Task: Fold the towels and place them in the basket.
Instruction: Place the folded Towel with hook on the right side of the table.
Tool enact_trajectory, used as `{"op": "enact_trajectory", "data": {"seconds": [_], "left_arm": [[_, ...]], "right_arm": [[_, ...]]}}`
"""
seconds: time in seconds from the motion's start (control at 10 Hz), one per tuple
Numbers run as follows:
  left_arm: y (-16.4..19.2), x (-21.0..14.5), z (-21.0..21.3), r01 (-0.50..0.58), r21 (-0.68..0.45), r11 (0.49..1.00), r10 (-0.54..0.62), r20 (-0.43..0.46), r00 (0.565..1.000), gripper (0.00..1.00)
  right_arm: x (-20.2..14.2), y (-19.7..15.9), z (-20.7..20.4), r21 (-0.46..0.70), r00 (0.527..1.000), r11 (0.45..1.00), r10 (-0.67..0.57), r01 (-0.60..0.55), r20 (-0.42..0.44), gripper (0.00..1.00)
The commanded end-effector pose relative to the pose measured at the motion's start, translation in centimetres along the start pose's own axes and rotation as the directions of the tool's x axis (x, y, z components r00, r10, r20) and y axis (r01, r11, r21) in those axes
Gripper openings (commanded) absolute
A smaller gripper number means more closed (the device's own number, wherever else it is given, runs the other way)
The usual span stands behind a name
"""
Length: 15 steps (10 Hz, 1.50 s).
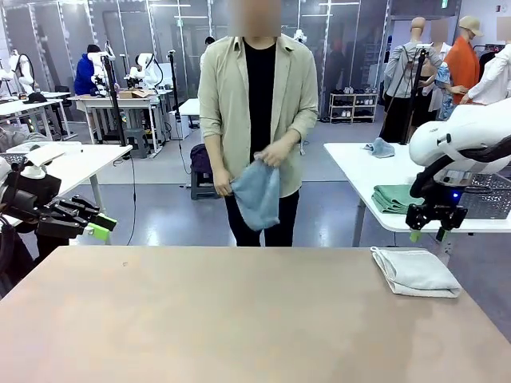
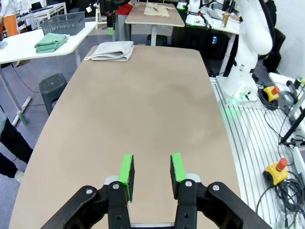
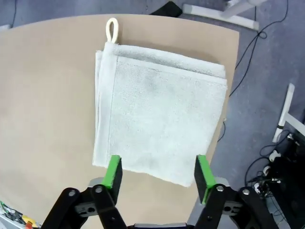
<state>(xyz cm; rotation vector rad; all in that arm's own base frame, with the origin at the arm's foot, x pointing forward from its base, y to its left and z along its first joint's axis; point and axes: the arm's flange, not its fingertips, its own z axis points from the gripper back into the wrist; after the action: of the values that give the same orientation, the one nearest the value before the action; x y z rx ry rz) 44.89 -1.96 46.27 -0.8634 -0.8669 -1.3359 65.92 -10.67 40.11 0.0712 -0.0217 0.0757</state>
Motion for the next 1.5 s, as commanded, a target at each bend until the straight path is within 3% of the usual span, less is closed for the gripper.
{"op": "enact_trajectory", "data": {"seconds": [0.0, 0.1, 0.4, 0.7, 1.0, 1.1, 1.4], "left_arm": [[-0.1, 0.1, 0.2, 0.017, -0.012, 1.0, -0.017, 0.006, 1.0, 0.42], [-0.1, 0.1, 0.2, 0.017, -0.012, 1.0, -0.017, 0.006, 1.0, 0.42], [-0.1, 0.1, 0.2, 0.017, -0.012, 1.0, -0.017, 0.006, 1.0, 0.42], [-0.1, 0.1, 0.2, 0.017, -0.012, 1.0, -0.017, 0.006, 1.0, 0.42], [-0.1, 0.1, 0.2, 0.017, -0.012, 1.0, -0.017, 0.006, 1.0, 0.42], [-0.1, 0.1, 0.2, 0.017, -0.012, 1.0, -0.017, 0.006, 1.0, 0.42], [-0.1, 0.1, 0.2, 0.017, -0.012, 1.0, -0.017, 0.006, 1.0, 0.42]], "right_arm": [[-3.2, 2.1, 4.4, -0.038, 1.0, 0.999, 0.016, -0.016, -0.008, 0.94], [-5.9, 4.1, 7.4, -0.035, 0.999, 0.999, 0.024, -0.025, -0.023, 0.94], [-14.9, 10.2, 15.8, -0.011, 0.996, 0.998, -0.068, 0.069, 0.051, 0.94], [-21.2, 12.0, 19.5, 0.052, 0.988, 0.994, -0.101, 0.095, 0.113, 0.94], [-23.3, 11.8, 20.0, 0.055, 0.986, 0.997, -0.065, 0.057, 0.155, 0.94], [-22.7, 12.0, 19.5, 0.067, 0.991, 0.997, -0.057, 0.05, 0.118, 0.94], [-23.4, 12.0, 21.0, 0.043, 0.989, 0.996, -0.08, 0.076, 0.127, 0.94]]}}
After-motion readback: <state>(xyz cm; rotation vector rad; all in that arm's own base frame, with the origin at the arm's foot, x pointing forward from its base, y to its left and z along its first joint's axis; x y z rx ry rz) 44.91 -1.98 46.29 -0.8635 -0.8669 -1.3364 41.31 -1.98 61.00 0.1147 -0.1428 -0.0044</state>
